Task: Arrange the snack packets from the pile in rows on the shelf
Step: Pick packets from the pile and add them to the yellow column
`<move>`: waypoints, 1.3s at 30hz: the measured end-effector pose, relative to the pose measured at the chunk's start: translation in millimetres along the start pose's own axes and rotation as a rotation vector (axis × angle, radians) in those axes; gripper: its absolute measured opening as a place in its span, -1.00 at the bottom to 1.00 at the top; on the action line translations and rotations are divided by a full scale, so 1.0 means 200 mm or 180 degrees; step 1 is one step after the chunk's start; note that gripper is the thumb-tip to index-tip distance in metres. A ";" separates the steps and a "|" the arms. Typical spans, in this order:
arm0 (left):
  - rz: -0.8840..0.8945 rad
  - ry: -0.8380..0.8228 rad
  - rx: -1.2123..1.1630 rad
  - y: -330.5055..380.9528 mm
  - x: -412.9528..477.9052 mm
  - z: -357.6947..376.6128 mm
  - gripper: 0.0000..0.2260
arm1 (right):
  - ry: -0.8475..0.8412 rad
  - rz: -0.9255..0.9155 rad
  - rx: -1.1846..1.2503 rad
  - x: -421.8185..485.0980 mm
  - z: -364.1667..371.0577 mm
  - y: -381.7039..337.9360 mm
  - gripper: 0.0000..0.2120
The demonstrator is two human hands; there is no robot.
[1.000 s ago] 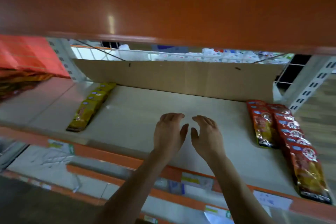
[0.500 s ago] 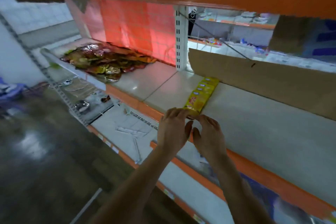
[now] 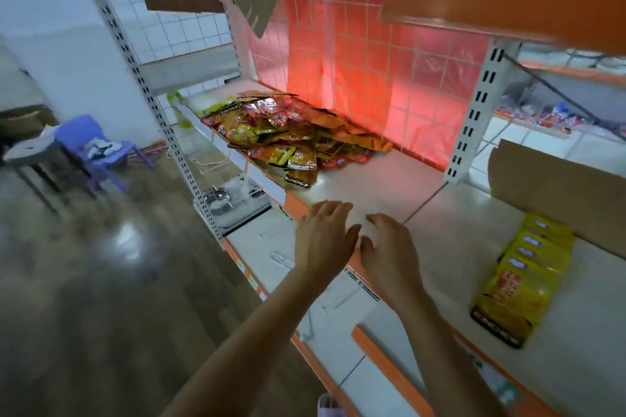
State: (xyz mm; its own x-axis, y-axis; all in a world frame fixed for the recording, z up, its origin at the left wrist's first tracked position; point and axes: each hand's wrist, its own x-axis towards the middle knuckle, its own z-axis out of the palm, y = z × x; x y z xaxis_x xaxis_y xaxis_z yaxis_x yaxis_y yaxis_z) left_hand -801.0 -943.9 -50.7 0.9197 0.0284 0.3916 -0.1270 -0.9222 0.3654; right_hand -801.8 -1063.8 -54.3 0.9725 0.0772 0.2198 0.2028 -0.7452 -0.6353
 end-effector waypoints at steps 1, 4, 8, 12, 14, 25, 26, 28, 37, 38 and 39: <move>-0.0019 -0.0016 -0.0004 -0.05 0.07 0.00 -0.64 | 0.0013 0.0032 0.0040 0.08 0.03 -0.03 -0.62; -0.0013 -0.0061 0.0070 -0.17 0.28 -0.01 -0.63 | -0.0005 0.0048 0.0089 0.30 0.12 -0.10 -0.62; -0.0041 -0.0054 0.0132 -0.31 0.51 0.01 -0.67 | -0.0046 0.0064 -0.0010 0.59 0.20 -0.14 -0.62; -0.0098 -0.0026 0.0072 -0.41 0.69 0.03 -0.68 | 0.0025 0.0068 -0.0051 0.79 0.26 -0.16 -0.73; -0.0062 -0.0096 0.0058 -0.45 0.80 0.04 -0.66 | 0.0117 0.0160 -0.0078 0.89 0.29 -0.16 -0.77; 0.0463 -0.0947 0.0327 -0.54 1.43 0.14 -0.57 | 0.0272 0.1646 -0.0166 1.31 0.39 -0.12 -0.68; 0.0446 -0.1126 0.0423 -0.55 1.48 0.17 -0.52 | 0.0245 0.1750 -0.0108 1.33 0.40 -0.12 -0.67; 0.0408 -0.1431 0.0554 -0.55 1.55 0.22 -0.42 | 0.0216 0.2007 -0.0018 1.38 0.42 -0.13 -0.66; 0.0930 -0.1991 0.0920 -0.60 1.64 0.27 -0.56 | 0.0352 0.2631 -0.0013 1.41 0.50 -0.16 -0.44; 0.1034 -0.2116 0.0928 -0.60 1.64 0.26 -0.57 | 0.0327 0.2657 -0.0095 1.41 0.51 -0.16 -0.40; 0.1140 -0.2211 0.0924 -0.61 1.64 0.25 -0.57 | 0.0341 0.2664 -0.0208 1.41 0.51 -0.17 -0.37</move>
State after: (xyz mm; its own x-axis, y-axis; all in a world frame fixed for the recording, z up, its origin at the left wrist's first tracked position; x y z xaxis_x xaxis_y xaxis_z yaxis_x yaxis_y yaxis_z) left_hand -464.6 -841.4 -8.8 0.8738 -0.4423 -0.2023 -0.4422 -0.8956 0.0483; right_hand -523.4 -949.4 -45.5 0.7822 -0.5778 -0.2330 -0.5896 -0.5658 -0.5764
